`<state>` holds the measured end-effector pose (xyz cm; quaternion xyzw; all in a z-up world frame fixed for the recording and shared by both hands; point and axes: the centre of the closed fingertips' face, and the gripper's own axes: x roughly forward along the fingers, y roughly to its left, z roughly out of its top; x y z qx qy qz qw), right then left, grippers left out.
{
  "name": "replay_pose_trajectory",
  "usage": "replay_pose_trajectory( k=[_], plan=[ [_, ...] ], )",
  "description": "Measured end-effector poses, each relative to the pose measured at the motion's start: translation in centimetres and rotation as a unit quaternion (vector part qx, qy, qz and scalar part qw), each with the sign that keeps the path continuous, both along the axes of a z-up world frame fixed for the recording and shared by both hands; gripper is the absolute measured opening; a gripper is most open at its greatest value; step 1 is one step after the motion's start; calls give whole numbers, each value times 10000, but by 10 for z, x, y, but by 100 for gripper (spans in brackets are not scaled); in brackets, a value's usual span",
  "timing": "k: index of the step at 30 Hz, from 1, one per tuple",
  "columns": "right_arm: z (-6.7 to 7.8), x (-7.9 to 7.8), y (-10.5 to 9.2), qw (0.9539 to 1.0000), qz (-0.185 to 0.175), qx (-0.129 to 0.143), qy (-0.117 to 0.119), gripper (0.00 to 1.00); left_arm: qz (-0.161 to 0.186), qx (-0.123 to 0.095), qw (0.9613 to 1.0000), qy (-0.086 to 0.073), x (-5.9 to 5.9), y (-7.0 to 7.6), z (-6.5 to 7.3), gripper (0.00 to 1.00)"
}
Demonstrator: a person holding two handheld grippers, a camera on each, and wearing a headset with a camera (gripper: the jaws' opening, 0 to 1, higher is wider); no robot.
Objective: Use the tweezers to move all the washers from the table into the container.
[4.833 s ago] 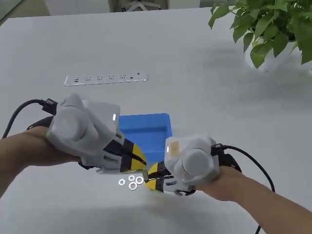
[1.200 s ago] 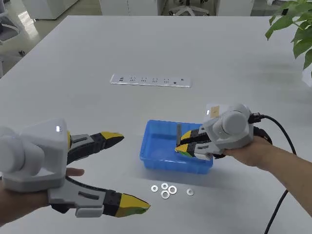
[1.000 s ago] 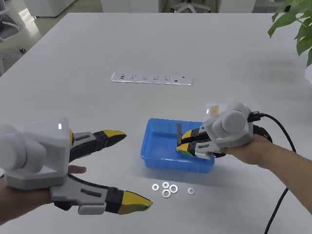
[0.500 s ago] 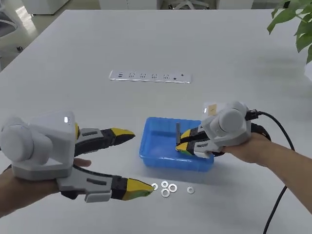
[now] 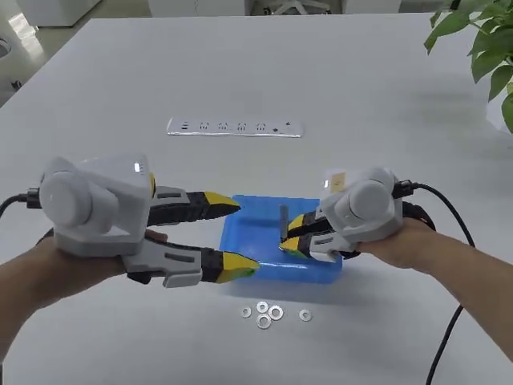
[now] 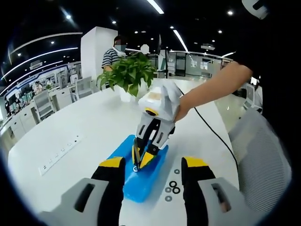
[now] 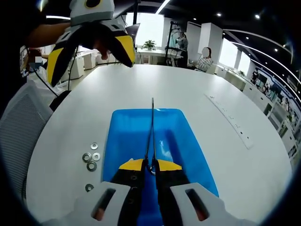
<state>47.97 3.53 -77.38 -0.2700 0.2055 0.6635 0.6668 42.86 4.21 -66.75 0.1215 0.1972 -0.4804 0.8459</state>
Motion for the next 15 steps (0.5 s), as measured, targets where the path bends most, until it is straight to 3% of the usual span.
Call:
replay_pose_trajectory(
  k=[5,15],
  plan=[
    [0,0,0,10000,19,7,0,10,-132,-37,9999,-38,10,-8,-2,44],
    [-1,0,0,10000,73,-3,-36,10,-314,98,9993,-148,34,-19,-11,30]
  ],
)
